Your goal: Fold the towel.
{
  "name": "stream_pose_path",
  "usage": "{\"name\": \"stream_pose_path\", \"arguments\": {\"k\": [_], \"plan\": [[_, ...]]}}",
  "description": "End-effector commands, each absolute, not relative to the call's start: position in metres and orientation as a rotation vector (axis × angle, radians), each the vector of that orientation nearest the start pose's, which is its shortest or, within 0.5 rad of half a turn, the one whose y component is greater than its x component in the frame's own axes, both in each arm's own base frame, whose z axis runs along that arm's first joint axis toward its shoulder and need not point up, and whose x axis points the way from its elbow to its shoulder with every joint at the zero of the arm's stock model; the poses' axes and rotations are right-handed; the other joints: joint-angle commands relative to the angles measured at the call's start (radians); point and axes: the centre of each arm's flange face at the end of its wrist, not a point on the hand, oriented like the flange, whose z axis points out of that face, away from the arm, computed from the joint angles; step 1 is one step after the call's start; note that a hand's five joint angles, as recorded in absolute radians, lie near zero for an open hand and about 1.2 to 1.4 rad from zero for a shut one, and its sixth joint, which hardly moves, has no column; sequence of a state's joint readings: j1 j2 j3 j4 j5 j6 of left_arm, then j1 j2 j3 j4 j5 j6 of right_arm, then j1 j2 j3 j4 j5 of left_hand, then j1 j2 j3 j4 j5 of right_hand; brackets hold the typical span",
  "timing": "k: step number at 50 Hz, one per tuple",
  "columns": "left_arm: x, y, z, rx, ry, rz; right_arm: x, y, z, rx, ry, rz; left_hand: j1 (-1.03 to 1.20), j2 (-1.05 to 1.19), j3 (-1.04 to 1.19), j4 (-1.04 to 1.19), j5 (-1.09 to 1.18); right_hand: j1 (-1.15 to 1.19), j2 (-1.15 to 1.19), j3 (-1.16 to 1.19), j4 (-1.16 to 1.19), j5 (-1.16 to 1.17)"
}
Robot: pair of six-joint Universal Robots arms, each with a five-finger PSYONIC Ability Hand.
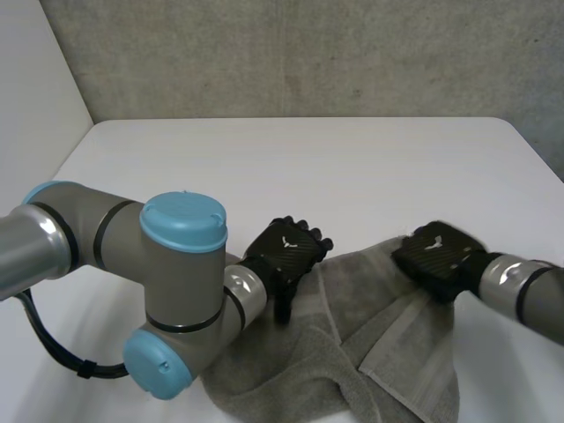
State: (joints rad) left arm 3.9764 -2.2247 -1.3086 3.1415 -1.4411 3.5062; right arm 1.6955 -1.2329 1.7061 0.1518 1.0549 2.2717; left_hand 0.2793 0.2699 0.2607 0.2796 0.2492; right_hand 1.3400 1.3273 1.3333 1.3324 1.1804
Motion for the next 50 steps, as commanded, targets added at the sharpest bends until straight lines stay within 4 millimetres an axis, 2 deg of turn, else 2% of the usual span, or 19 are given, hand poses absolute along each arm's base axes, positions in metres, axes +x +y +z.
{"name": "stream_pose_path", "arguments": {"k": [1, 6, 8, 9, 10, 11, 22, 24, 27, 39, 42, 43, 44, 45, 49, 50], "plan": [[-0.382, -0.2, 0.144, 1.656, 2.416, -1.839, 0.181, -0.275, 0.163, -1.397, 2.249, -1.522, -0.019, -0.009, 0.0, -0.019, -0.163, 0.056, 0.069, 0.063, 0.064, 0.041], [-0.389, -0.196, 0.135, 1.721, 2.413, -1.76, 0.179, -0.266, 0.156, -1.39, 2.249, -1.476, -0.001, 0.008, 0.017, -0.001, -0.146, 0.019, 0.032, 0.026, 0.027, 0.004], [-0.39, -0.196, 0.13, 1.76, 2.405, -1.702, 0.181, -0.261, 0.158, -1.391, 2.226, -1.474, 0.019, 0.029, 0.038, 0.019, -0.125, -0.34, -0.327, -0.333, -0.332, -0.355], [-0.39, -0.196, 0.13, 1.76, 2.405, -1.701, 0.181, -0.261, 0.158, -1.391, 2.226, -1.474, 0.019, 0.029, 0.038, 0.019, -0.125, -0.342, -0.329, -0.335, -0.334, -0.357], [-0.391, -0.196, 0.128, 1.775, 2.4, -1.677, 0.182, -0.259, 0.159, -1.392, 2.206, -1.475, 0.037, 0.046, 0.055, 0.037, -0.108, -0.519, -0.507, -0.513, -0.512, -0.534], [-0.391, -0.196, 0.128, 1.775, 2.4, -1.677, 0.184, -0.256, 0.161, -1.394, 2.182, -1.477, 0.037, 0.046, 0.056, 0.037, -0.107, -0.579, -0.566, -0.573, -0.572, -0.594], [-0.396, -0.198, 0.126, 1.789, 2.379, -1.665, 0.188, -0.244, 0.164, -1.398, 2.126, -1.468, 0.237, 0.246, 0.255, 0.236, 0.092, -0.592, -0.579, -0.585, -0.584, -0.606], [-0.397, -0.199, 0.127, 1.788, 2.377, -1.669, 0.188, -0.244, 0.163, -1.397, 2.127, -1.464, 0.409, 0.418, 0.427, 0.408, 0.264, -0.594, -0.582, -0.588, -0.587, -0.609], [-0.397, -0.199, 0.129, 1.787, 2.374, -1.676, 0.187, -0.244, 0.162, -1.394, 2.131, -1.463, 0.527, 0.536, 0.545, 0.527, 0.382, -0.594, -0.582, -0.588, -0.587, -0.609], [-0.4, -0.195, 0.134, 1.795, 2.358, -1.698, 0.187, -0.244, 0.162, -1.392, 2.131, -1.462, 0.697, 0.707, 0.716, 0.697, 0.553, -0.597, -0.585, -0.591, -0.59, -0.612], [-0.401, -0.194, 0.131, 1.804, 2.357, -1.693, 0.187, -0.243, 0.161, -1.391, 2.132, -1.458, 0.654, 0.663, 0.673, 0.654, 0.509, -0.597, -0.585, -0.591, -0.59, -0.612], [-0.401, -0.194, 0.13, 1.806, 2.357, -1.688, 0.187, -0.242, 0.161, -1.394, 2.131, -1.456, 0.502, 0.512, 0.521, 0.502, 0.358, -0.597, -0.585, -0.591, -0.59, -0.612], [-0.401, -0.194, 0.13, 1.806, 2.357, -1.688, 0.187, -0.242, 0.161, -1.394, 2.131, -1.456, 0.501, 0.51, 0.519, 0.501, 0.356, -0.597, -0.585, -0.591, -0.59, -0.612], [-0.401, -0.195, 0.129, 1.808, 2.349, -1.69, 0.187, -0.242, 0.161, -1.394, 2.131, -1.456, 0.28, 0.289, 0.299, 0.28, 0.136, -0.597, -0.585, -0.591, -0.59, -0.612], [-0.403, -0.197, 0.131, 1.808, 2.332, -1.706, 0.187, -0.241, 0.16, -1.39, 2.135, -1.449, 0.201, 0.211, 0.22, 0.201, 0.057, -0.597, -0.585, -0.591, -0.59, -0.612], [-0.404, -0.198, 0.133, 1.8, 2.326, -1.716, 0.187, -0.241, 0.16, -1.39, 2.135, -1.449, 0.123, 0.132, 0.141, 0.123, -0.022, -0.597, -0.585, -0.591, -0.59, -0.612]]}}
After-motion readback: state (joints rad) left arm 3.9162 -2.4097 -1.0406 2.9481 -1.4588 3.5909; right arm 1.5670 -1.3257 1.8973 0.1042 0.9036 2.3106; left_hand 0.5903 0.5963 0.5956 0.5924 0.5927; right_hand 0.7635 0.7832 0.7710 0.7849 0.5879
